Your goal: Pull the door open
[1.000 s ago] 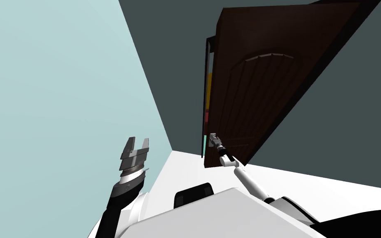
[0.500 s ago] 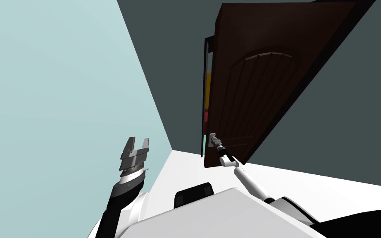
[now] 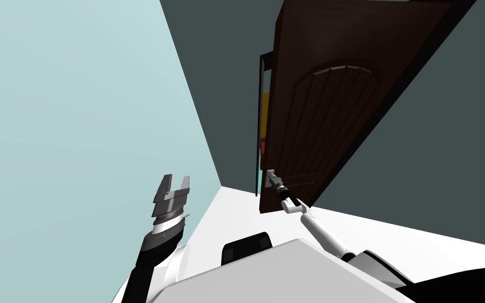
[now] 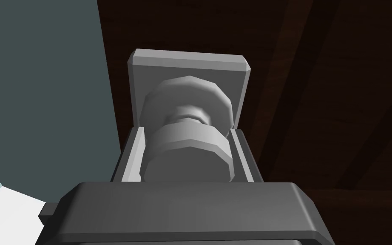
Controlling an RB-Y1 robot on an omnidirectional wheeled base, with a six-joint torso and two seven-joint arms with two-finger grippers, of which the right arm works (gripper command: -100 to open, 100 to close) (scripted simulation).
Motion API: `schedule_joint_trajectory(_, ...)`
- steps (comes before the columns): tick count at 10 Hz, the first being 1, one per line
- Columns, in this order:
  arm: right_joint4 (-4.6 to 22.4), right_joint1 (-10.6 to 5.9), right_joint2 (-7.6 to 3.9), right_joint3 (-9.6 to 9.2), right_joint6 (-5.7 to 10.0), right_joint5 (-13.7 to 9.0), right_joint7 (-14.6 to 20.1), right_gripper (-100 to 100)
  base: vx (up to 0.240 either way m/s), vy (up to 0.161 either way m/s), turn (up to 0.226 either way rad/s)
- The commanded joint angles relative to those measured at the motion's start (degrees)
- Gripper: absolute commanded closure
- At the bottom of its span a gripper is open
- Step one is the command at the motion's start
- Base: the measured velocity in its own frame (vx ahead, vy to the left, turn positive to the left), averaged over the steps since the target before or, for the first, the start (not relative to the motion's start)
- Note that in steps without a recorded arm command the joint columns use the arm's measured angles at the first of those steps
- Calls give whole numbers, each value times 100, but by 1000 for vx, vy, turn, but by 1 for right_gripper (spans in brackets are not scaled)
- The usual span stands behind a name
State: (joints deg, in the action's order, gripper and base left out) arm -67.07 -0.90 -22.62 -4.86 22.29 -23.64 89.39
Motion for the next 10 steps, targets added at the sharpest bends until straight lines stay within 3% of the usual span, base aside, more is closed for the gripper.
schedule_joint_trajectory(1,-53,50,-106,-129,45,0,158,100,-222,-92,137)
schedule_joint_trajectory(5,-170,158,-419,-433,145,0,540,100,-228,-93,138)
schedule_joint_trajectory(6,-130,142,-380,-382,123,-1,471,100,-97,-35,30)
schedule_joint_trajectory(7,-175,219,-504,-510,197,28,624,100,-147,-73,114)
schedule_joint_trajectory(10,-271,323,-728,-701,344,77,865,100,-225,-90,111)
